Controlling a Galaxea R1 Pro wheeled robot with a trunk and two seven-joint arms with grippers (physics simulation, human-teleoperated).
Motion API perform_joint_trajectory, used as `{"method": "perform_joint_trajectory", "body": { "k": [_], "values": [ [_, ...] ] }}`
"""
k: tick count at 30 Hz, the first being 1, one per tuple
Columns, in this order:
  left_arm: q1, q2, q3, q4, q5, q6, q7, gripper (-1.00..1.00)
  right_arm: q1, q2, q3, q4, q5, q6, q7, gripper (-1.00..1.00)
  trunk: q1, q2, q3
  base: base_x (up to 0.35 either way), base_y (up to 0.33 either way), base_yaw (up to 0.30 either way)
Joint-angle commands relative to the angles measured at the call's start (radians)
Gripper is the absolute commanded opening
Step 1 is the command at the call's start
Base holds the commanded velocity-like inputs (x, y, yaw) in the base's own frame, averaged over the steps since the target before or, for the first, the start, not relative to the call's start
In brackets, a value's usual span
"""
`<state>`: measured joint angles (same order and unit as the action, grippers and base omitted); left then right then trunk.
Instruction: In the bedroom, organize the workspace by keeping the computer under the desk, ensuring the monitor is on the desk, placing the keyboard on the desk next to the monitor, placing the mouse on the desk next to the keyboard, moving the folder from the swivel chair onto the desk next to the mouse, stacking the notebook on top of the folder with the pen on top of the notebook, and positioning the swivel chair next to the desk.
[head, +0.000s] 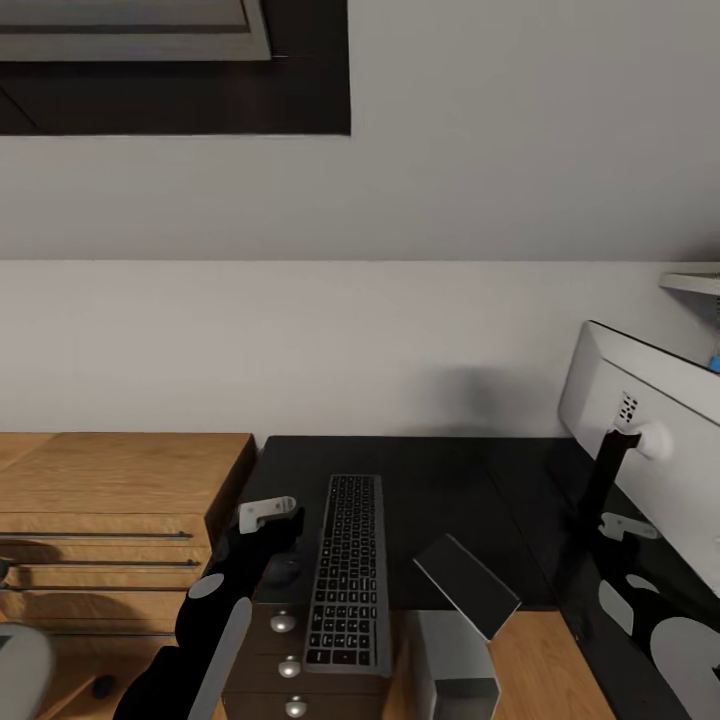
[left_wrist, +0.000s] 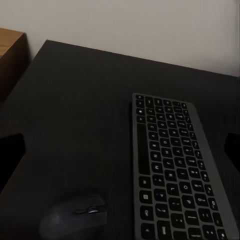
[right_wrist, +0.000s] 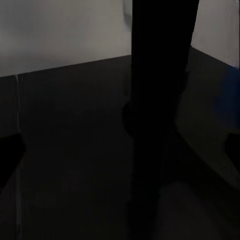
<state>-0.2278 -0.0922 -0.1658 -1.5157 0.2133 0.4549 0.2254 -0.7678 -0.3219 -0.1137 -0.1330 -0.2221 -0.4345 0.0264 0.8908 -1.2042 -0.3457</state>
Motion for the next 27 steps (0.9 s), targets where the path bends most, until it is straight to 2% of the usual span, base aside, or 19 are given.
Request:
{"method": "perform_joint_trajectory", "body": {
  "k": [1,13,19,27],
  "values": [
    [-0.001,0.0,-0.001,-0.001,0.011,0.004,0.009,1.0,-0.001,0.0,-0.003,0.001,-0.003,-0.003,0.003,1.0,0.0,-0.001,-0.001,0.0,-0.189,0.0],
    [-0.001,0.0,-0.001,-0.001,0.011,0.004,0.009,1.0,-0.001,0.0,-0.003,0.001,-0.003,-0.003,0.001,1.0,0.0,-0.001,-0.001,0.0,-0.056,0.0],
    [-0.001,0.0,-0.001,-0.001,0.011,0.004,0.009,1.0,-0.001,0.0,-0.003,0.001,-0.003,-0.003,0.001,1.0,0.0,-0.001,-0.001,0.0,-0.172,0.0],
    [-0.001,0.0,-0.001,-0.001,0.011,0.004,0.009,1.0,-0.001,0.0,-0.003,0.001,-0.003,-0.003,0.001,1.0,0.0,-0.001,-0.001,0.0,-0.03,0.0]
  ]
}}
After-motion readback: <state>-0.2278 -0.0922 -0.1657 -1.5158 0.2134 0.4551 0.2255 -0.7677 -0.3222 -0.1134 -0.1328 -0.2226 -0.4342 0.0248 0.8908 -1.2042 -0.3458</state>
